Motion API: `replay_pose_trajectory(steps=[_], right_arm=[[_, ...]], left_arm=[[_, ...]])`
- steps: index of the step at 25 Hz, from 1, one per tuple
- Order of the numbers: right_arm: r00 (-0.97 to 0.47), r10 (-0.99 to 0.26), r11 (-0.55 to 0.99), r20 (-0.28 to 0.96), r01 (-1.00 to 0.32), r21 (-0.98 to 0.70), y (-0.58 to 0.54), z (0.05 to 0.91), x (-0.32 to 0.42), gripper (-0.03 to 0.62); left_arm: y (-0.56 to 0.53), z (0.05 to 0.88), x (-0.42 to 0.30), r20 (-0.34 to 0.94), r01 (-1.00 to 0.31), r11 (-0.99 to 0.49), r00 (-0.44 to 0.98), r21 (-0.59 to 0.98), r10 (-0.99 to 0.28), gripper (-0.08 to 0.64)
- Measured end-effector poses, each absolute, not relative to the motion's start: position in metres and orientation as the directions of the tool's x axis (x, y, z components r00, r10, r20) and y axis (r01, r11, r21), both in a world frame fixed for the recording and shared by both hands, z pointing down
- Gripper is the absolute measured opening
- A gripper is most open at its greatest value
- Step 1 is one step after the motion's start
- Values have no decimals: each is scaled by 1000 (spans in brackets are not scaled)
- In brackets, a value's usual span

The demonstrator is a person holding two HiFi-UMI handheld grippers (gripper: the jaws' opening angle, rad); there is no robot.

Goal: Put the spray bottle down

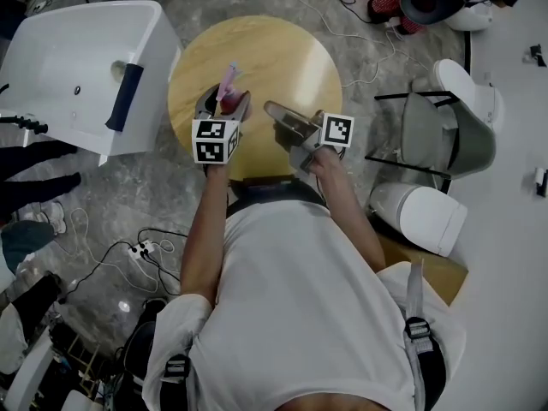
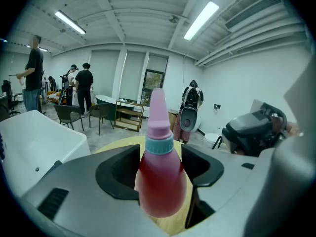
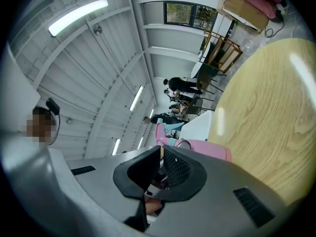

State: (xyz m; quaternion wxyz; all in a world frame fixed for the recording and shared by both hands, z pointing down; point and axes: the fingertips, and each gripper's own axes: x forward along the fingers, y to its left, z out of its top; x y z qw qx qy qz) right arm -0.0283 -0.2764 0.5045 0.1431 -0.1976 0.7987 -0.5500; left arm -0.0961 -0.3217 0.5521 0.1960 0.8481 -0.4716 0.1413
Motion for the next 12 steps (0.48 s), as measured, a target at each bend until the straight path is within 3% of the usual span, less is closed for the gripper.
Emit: replay_pose_trajectory(steps=[12], right_arm=[[-882, -471, 260, -4, -135, -956, -328, 528, -10, 23]], left_arm=[[-387, 580, -74, 452, -869, -457, 491, 192, -745, 262]])
